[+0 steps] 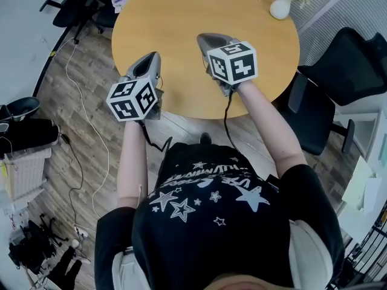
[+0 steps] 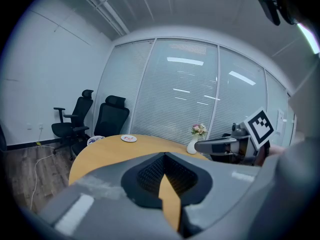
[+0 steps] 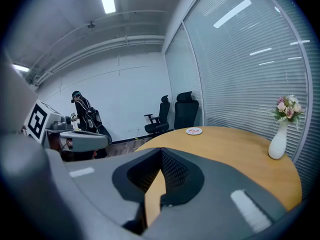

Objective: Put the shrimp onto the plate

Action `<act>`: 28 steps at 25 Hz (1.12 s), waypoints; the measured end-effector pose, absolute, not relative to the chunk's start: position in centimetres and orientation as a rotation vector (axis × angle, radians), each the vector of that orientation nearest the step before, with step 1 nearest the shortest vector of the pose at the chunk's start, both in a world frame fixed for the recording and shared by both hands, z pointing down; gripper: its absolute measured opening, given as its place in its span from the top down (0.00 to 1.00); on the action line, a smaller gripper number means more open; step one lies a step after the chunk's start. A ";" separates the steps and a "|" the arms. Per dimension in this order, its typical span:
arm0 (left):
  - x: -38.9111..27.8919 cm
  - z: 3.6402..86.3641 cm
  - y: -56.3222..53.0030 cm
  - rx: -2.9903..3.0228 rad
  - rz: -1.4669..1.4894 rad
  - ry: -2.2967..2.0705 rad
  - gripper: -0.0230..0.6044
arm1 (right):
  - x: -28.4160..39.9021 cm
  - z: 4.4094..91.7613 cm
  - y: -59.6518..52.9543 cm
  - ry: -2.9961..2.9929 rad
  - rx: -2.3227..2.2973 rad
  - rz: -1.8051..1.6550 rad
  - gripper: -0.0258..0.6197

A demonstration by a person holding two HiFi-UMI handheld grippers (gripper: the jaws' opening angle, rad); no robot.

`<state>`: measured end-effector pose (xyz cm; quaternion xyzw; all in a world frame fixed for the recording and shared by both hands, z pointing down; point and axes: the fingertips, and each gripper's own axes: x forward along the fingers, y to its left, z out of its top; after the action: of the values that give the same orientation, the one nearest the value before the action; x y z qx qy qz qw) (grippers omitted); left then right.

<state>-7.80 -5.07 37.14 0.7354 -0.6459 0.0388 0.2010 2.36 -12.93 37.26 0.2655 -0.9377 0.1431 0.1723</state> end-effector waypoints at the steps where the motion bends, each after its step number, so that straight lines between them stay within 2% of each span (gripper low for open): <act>1: -7.7 37.4 -4.8 2.052 0.104 -1.797 0.96 | 2.5 37.4 -12.5 -2.659 0.755 0.416 0.96; 28: -4.7 38.5 10.8 2.106 0.085 -1.638 0.96 | 6.6 38.3 4.8 -2.613 0.887 0.505 0.96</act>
<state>-4.70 10.84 38.47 0.7672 -0.5964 0.0311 0.2339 6.59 4.78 38.27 0.3117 -0.9184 0.1775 0.1671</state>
